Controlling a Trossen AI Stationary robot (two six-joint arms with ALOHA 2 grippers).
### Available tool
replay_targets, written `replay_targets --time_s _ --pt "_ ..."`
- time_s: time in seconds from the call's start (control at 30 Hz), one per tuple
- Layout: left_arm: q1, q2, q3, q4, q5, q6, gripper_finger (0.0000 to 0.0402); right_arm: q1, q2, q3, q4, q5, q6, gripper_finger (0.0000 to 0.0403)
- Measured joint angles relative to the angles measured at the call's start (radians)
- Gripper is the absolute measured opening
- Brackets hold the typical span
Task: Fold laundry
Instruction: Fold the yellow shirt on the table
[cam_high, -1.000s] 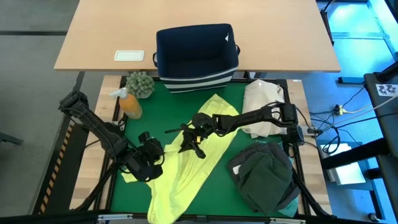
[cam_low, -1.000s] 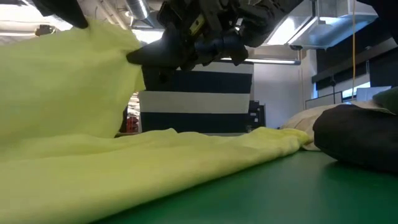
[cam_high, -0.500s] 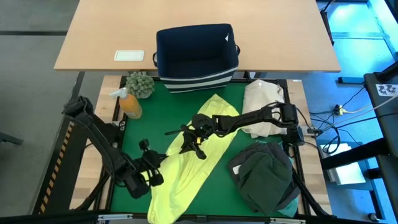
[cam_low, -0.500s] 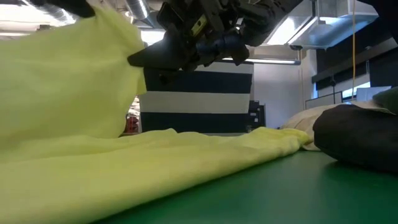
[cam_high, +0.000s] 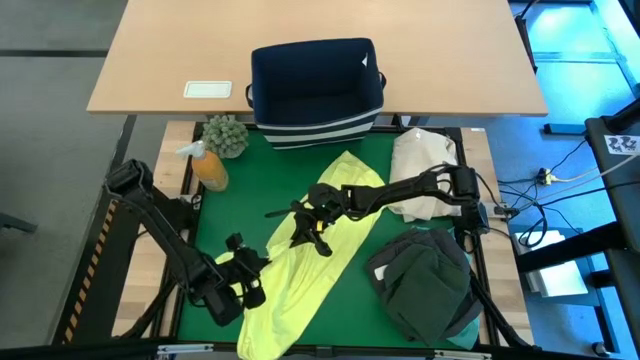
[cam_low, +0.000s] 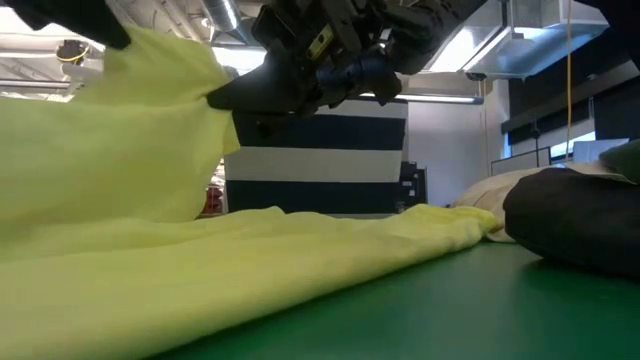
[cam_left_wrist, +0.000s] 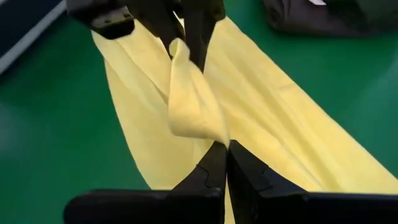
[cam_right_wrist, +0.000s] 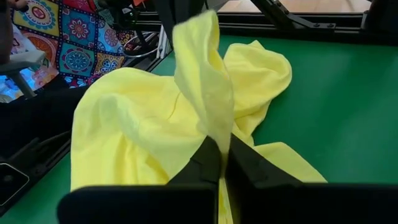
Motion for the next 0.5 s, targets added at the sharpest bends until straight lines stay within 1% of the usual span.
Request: replay_targets --time_s 0.03,0.1,0.17,0.23,0.33,0.43,0.5 --pt "-0.005 0.0 0.0 0.0 -0.001 -0.008 0.0 0.0 0.0 0.0 0.0 0.004 0.0 0.0008" --pt "-0.015 0.0 0.0 0.0 -0.038 -0.01 0.0 0.0 0.0 0.0 0.0 0.006 0.0 0.0009" --pt "-0.022 0.0 0.0 -0.001 -0.083 0.018 0.0 0.0 0.0 0.0 -0.001 0.007 0.001 0.0009" --pt "-0.021 0.0 0.0 -0.001 -0.09 0.049 0.0006 0.001 0.0 0.0 -0.008 0.007 0.002 0.0009" --pt "-0.02 0.0 0.0 -0.001 -0.088 0.066 0.0029 0.006 0.0 0.0 -0.021 0.012 0.005 0.0009" --pt "-0.008 0.0 0.0 -0.002 -0.052 0.067 0.0061 0.006 0.001 -0.001 -0.018 0.012 0.004 0.0009" --pt "-0.001 0.0 0.0 -0.013 -0.051 0.082 0.0084 0.006 0.001 -0.001 -0.018 0.012 0.004 0.0009"
